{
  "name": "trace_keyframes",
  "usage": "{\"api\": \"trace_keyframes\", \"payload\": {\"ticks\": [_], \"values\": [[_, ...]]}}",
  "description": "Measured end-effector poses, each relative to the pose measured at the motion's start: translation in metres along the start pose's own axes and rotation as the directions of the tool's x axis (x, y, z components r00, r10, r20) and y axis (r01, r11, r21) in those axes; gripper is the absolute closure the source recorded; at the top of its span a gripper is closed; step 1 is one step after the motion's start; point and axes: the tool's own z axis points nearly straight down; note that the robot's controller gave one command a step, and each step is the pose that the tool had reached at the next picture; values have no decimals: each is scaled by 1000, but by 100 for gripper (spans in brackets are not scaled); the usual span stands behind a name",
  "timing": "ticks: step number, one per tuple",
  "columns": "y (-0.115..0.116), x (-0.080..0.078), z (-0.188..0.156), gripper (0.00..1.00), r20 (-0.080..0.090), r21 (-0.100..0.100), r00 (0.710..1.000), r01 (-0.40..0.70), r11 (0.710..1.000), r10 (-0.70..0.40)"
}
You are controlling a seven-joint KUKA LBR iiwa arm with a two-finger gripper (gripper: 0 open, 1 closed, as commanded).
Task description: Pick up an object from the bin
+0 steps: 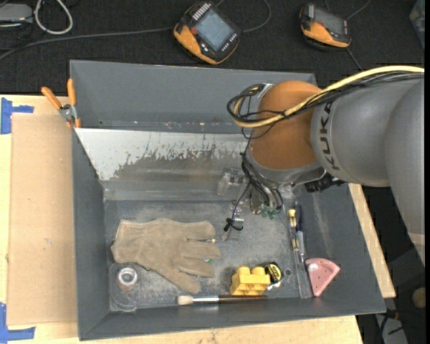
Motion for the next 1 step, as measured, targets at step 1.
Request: {"api": "trace_keyframes", "payload": {"ticks": [1], "values": [[15,-8,7,0,7,1,982,186,983,-186]]}}
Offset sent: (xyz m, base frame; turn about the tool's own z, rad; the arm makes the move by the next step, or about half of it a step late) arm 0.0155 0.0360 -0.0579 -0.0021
